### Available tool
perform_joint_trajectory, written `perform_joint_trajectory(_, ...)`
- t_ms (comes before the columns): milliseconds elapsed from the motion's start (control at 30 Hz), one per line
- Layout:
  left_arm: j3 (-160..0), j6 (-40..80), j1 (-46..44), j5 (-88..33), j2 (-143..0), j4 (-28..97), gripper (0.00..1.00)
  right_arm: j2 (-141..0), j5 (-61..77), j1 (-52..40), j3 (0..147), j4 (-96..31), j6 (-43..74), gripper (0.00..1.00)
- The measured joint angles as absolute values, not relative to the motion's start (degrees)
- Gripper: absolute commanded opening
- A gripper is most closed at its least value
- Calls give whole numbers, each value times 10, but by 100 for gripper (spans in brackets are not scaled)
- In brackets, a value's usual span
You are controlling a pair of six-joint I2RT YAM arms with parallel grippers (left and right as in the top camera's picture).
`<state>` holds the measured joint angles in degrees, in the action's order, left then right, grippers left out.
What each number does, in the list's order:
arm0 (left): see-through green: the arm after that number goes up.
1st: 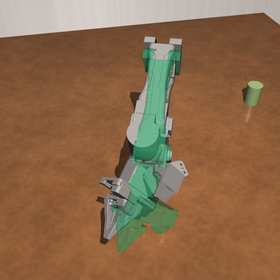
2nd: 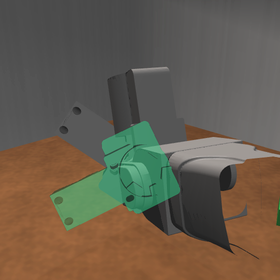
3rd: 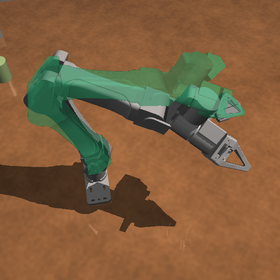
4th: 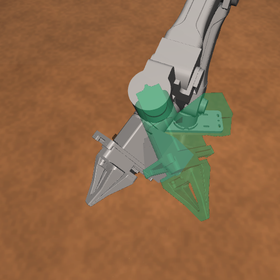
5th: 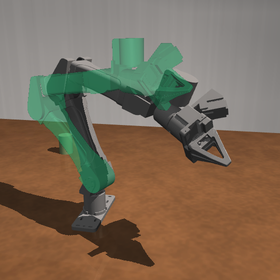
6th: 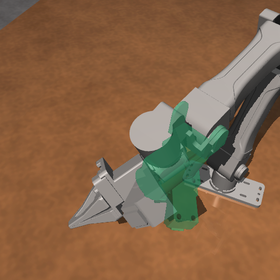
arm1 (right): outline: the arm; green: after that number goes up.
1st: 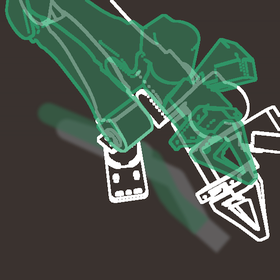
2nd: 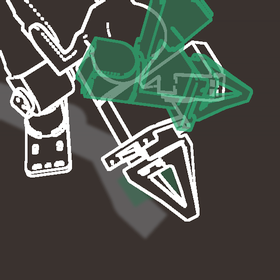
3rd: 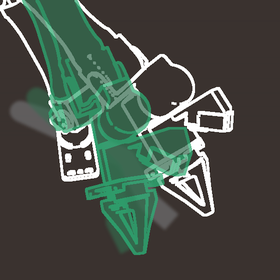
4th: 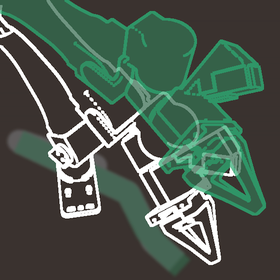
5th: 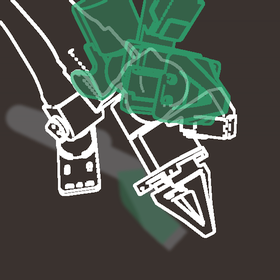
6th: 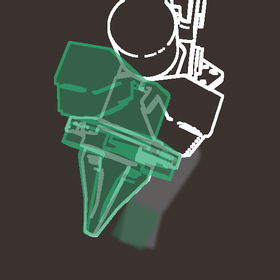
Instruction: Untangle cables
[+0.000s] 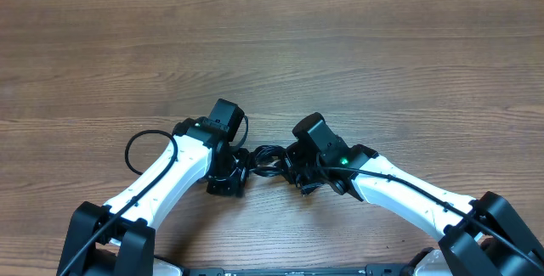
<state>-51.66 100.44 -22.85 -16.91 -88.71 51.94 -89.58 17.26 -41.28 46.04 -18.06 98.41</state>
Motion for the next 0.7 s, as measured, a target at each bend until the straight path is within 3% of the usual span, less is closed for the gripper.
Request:
perform_joint_trajectory(267,-518,954,-213,-110,-887,501,4,-896,193,-417,461,-187,954,4)
perform_joint_trajectory(533,-648,668,-119,-139,-887,591,4,-896,188,-420,472,-203,943,4)
perform_joint_trajectory(700,-729,566,-105,-126,-887,639,4,-893,182,-420,482,-196,929,4)
